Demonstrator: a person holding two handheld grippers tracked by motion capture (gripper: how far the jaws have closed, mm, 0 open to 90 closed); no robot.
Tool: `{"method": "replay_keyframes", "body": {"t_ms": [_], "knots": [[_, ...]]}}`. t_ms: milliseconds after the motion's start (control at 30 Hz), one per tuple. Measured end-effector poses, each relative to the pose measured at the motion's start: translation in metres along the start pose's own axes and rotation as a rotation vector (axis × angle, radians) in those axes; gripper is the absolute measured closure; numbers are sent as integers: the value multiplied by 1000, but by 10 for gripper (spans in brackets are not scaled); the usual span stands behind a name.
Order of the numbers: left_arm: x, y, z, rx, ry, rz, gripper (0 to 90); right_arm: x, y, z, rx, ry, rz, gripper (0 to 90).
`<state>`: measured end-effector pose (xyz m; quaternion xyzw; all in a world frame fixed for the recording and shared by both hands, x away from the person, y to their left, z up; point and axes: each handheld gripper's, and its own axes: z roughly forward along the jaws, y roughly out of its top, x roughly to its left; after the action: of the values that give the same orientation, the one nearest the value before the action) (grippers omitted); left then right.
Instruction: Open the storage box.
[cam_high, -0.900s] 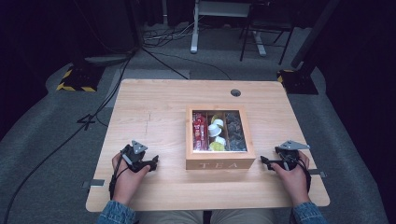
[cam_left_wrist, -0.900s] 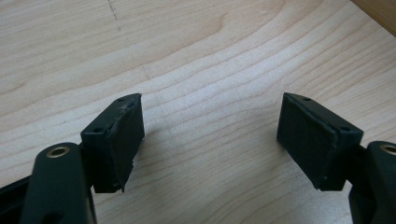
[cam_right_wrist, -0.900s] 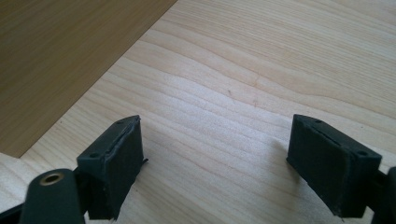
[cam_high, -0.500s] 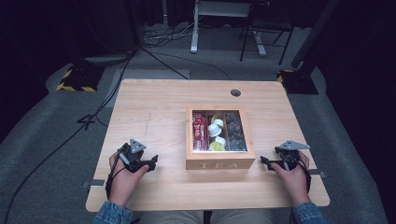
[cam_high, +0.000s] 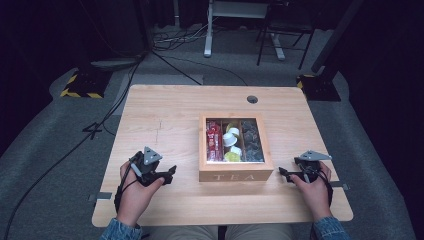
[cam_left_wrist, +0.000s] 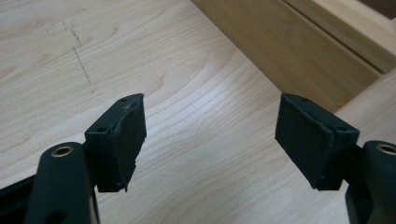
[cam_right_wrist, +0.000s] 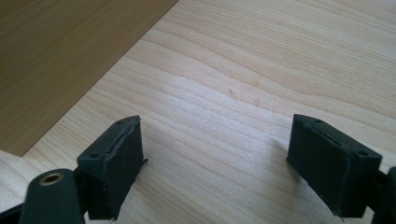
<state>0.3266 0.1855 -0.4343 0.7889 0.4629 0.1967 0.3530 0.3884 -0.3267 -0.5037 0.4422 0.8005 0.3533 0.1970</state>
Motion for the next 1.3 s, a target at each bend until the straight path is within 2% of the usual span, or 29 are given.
{"method": "replay_keyframes", "body": {"t_ms": [67, 167, 367, 533, 667, 767, 867, 1000, 1067, 1167, 1200, 1233, 1267, 1300], "knots": [[-3, 2, -3, -6, -5, 4, 251, 0, 0, 0, 0, 0, 0, 181], [-10, 7, -6, -19, -44, 7, 251, 0, 0, 0, 0, -1, 1, 181], [-23, 12, -7, -35, -89, 42, 252, 0, 0, 0, 0, 0, 0, 181], [-42, 15, -5, -56, -187, 60, 257, 0, 0, 0, 0, 0, 0, 181], [-49, 16, -4, -52, -219, 73, 258, 0, 0, 0, 0, 0, 1, 181], [-55, 15, 2, -65, -245, 94, 258, 0, 0, 0, 0, 0, 1, 181], [-58, 13, 7, -64, -256, 91, 265, 0, 0, 0, 0, 0, 0, 181], [-61, 7, 23, -58, -276, 77, 297, 0, 0, 0, 0, 0, 2, 181], [-62, 6, 26, -58, -273, 82, 329, 0, 0, 0, 0, 0, 2, 181], [-63, 3, 31, -61, -258, 88, 479, 0, 0, 0, 0, 0, 2, 181], [-63, 3, 32, -63, -250, 97, 479, 0, 0, 0, 0, 0, 2, 181], [-63, 2, 33, -57, -238, 120, 576, 0, 0, 0, 0, 0, 2, 181], [-63, 2, 33, -57, -238, 120, 615, 0, 0, 0, 0, 0, 2, 181], [-65, 2, 33, -57, -231, 140, 652, 0, 0, 0, 0, 0, 2, 181]]}}
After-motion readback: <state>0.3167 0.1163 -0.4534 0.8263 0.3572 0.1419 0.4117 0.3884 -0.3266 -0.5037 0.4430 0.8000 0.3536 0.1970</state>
